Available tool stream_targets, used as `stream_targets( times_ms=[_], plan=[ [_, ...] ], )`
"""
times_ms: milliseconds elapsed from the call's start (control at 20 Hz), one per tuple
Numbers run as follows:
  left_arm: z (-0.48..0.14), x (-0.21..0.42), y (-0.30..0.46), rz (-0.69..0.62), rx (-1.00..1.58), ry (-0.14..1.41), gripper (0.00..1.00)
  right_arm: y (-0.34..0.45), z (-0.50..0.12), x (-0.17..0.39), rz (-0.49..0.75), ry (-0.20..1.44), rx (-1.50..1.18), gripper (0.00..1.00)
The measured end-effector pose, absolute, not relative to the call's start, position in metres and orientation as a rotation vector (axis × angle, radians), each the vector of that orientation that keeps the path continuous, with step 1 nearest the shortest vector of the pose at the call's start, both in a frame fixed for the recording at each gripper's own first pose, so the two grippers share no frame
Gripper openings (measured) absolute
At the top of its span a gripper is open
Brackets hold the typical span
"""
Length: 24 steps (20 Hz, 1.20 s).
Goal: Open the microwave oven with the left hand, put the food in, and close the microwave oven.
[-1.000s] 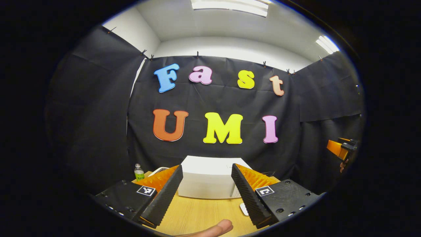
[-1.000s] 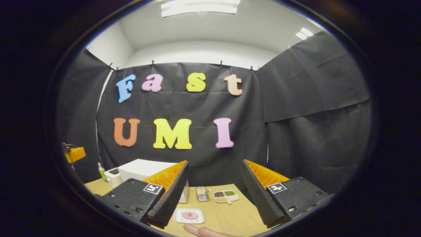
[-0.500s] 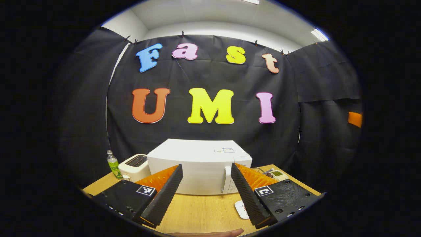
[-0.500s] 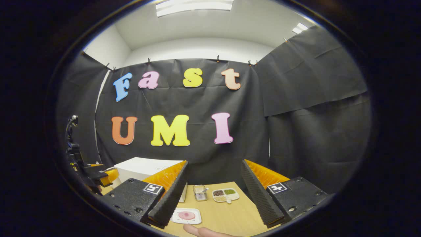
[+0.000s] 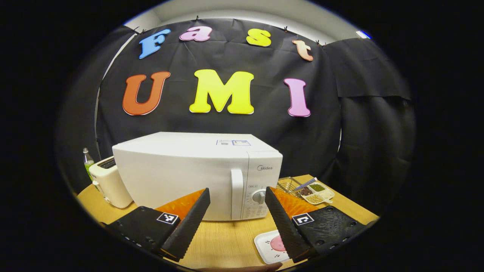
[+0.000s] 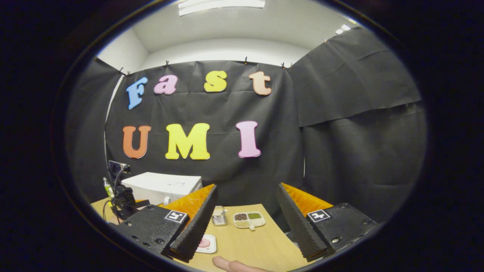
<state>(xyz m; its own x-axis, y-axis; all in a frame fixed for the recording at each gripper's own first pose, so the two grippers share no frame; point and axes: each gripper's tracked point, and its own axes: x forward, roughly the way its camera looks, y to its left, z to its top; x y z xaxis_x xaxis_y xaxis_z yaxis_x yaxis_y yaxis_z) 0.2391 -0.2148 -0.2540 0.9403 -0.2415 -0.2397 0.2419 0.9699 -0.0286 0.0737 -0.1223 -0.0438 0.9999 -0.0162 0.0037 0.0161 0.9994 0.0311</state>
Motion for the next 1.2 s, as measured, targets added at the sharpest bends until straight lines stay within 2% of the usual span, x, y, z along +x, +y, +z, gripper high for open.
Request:
stream_targets(
  times_ms=[50, 100, 150, 250, 300, 400, 450, 500, 550, 600, 650, 700, 750, 800, 900, 950, 1000, 1050, 1100, 1150, 1200],
  plan=[
    [-0.264, 0.248, -0.217, -0.237, -0.006, 0.258, 0.93, -0.125, -0.047, 0.075, -0.017, -0.002, 0.028, 1.00],
    [-0.274, 0.254, -0.220, -0.236, -0.021, 0.269, 0.93, -0.126, -0.050, 0.077, -0.013, 0.000, 0.025, 0.92],
    [-0.282, 0.262, -0.223, -0.234, -0.036, 0.276, 0.92, -0.127, -0.054, 0.078, -0.009, 0.004, 0.021, 1.00],
    [-0.293, 0.276, -0.222, -0.216, -0.055, 0.278, 0.90, -0.131, -0.062, 0.080, -0.005, 0.010, 0.008, 1.00],
    [-0.298, 0.283, -0.222, -0.208, -0.060, 0.283, 0.89, -0.132, -0.065, 0.081, -0.004, 0.008, 0.003, 0.92],
    [-0.301, 0.294, -0.224, -0.201, -0.054, 0.273, 0.85, -0.134, -0.067, 0.083, -0.004, -0.005, -0.001, 0.92],
    [-0.301, 0.297, -0.225, -0.201, -0.041, 0.260, 0.80, -0.133, -0.066, 0.084, -0.002, -0.022, 0.003, 0.92],
    [-0.300, 0.301, -0.222, -0.187, -0.022, 0.240, 0.76, -0.131, -0.065, 0.084, 0.004, -0.038, 0.005, 1.00],
    [-0.299, 0.306, -0.219, -0.164, 0.001, 0.225, 0.67, -0.128, -0.067, 0.085, 0.015, -0.047, 0.003, 0.92],
    [-0.301, 0.306, -0.220, -0.160, 0.009, 0.232, 0.59, -0.124, -0.069, 0.087, 0.030, -0.049, 0.002, 0.92],
    [-0.300, 0.303, -0.223, -0.171, 0.011, 0.227, 0.37, -0.122, -0.073, 0.088, 0.039, -0.047, 0.005, 0.92],
    [-0.301, 0.303, -0.226, -0.181, 0.005, 0.227, 0.52, -0.122, -0.074, 0.091, 0.042, -0.050, 0.013, 1.00],
    [-0.305, 0.304, -0.228, -0.186, 0.004, 0.241, 0.67, -0.122, -0.075, 0.092, 0.041, -0.054, 0.020, 1.00],
    [-0.309, 0.304, -0.230, -0.193, -0.002, 0.251, 0.52, -0.121, -0.075, 0.095, 0.041, -0.059, 0.026, 1.00],
    [-0.342, 0.301, -0.235, -0.202, -0.027, 0.420, 0.51, -0.118, -0.080, 0.100, 0.046, -0.056, 0.046, 1.00],
    [-0.352, 0.296, -0.230, -0.184, -0.049, 0.472, 0.53, -0.118, -0.083, 0.103, 0.048, -0.051, 0.057, 1.00],
    [-0.344, 0.296, -0.231, -0.191, -0.059, 0.427, 0.62, -0.117, -0.085, 0.104, 0.050, -0.044, 0.063, 0.92],
    [-0.346, 0.297, -0.229, -0.193, -0.047, 0.411, 0.47, -0.116, -0.089, 0.105, 0.051, -0.038, 0.065, 0.91],
    [-0.344, 0.294, -0.226, -0.192, -0.031, 0.391, 0.46, -0.116, -0.091, 0.106, 0.052, -0.033, 0.063, 1.00],
    [-0.339, 0.292, -0.222, -0.174, -0.014, 0.364, 0.43, -0.116, -0.094, 0.108, 0.053, -0.028, 0.057, 1.00],
    [-0.331, 0.291, -0.221, -0.165, -0.007, 0.339, 0.29, -0.116, -0.096, 0.110, 0.051, -0.024, 0.053, 0.92]
  ],
)
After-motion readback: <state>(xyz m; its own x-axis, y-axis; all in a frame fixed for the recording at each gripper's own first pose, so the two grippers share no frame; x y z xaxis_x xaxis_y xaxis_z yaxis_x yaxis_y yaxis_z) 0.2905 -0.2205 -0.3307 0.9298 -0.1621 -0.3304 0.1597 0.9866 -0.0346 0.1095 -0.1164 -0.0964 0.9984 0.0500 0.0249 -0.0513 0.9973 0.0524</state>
